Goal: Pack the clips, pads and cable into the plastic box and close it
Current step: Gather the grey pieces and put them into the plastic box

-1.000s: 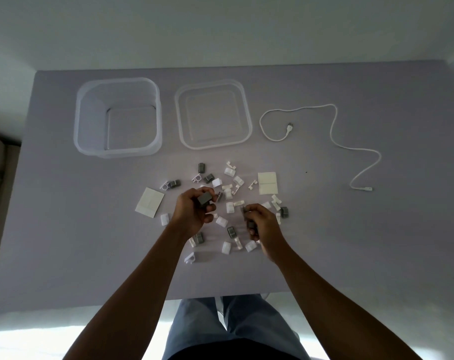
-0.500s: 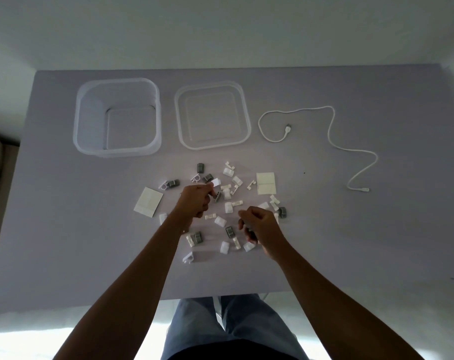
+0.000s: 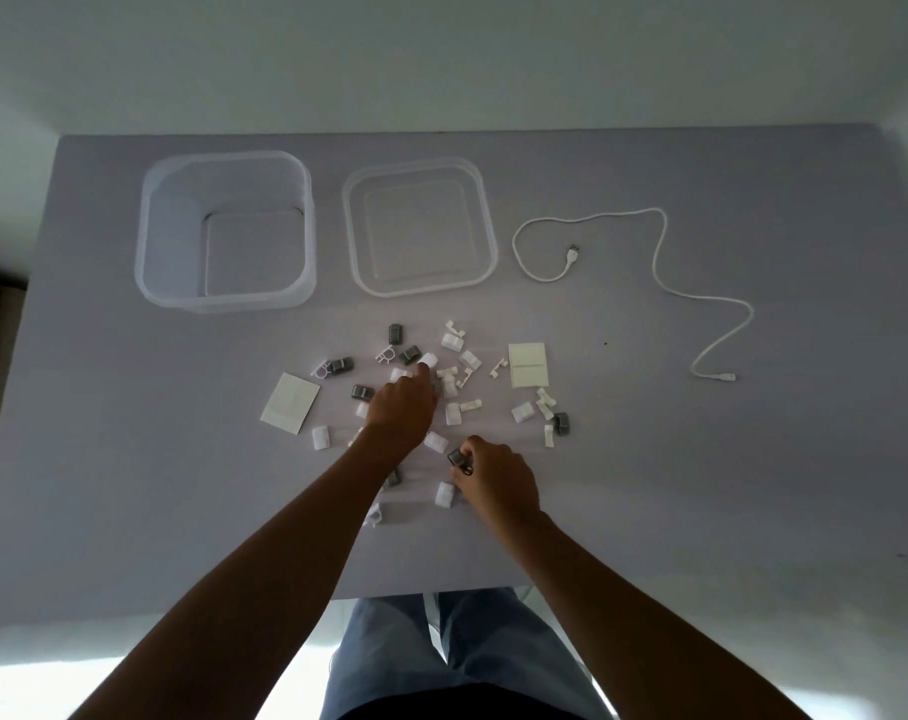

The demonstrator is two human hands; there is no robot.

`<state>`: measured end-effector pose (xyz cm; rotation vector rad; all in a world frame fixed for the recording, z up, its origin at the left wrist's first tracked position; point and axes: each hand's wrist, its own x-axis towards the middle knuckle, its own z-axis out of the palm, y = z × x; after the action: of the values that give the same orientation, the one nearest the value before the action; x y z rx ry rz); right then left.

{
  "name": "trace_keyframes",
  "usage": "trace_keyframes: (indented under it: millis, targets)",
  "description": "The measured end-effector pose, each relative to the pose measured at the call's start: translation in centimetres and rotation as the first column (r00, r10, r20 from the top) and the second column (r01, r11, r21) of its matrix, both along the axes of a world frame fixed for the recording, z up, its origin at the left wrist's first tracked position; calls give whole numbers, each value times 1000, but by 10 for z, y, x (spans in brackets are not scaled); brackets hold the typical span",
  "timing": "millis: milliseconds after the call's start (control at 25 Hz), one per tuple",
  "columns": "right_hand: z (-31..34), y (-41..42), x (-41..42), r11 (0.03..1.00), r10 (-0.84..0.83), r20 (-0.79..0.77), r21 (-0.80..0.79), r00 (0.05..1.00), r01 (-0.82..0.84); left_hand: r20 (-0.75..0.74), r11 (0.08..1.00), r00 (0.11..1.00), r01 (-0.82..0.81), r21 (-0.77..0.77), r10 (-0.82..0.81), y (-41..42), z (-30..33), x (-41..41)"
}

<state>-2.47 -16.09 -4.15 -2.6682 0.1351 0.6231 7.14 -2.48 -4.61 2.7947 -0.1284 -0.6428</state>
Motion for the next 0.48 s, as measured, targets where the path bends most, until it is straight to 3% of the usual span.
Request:
trace_keyframes:
  millis: [80,120,160,200,280,320,400,480]
  targets:
    - [2,-2,2,982,-99,0,164,995,98,-127,967,980,-176,-182,155,3,6,2]
    - [5,-5,4,922,-200,-40,330,979,202,-243,894,934,-330,-303,262,6,12,3]
    - [9,-9,7,796,-305,-136,508,943,331,-398,751,846,-512,-417,355,10,19,3]
    - [17,-13,9,612,-372,-279,643,885,460,-570,552,726,-676,-488,385,16,28,1]
    - [34,-21,12,258,-373,-542,719,753,645,-779,190,536,-844,-502,325,29,46,-7]
    - [41,-23,13,152,-339,-618,708,709,689,-824,47,482,-870,-491,297,37,54,-11]
    - [49,-24,18,49,-272,-681,696,680,716,-873,-165,399,-876,-453,279,51,62,-16]
    - [54,-17,24,-7,-225,-703,693,674,721,-893,-263,358,-865,-428,273,63,69,-19]
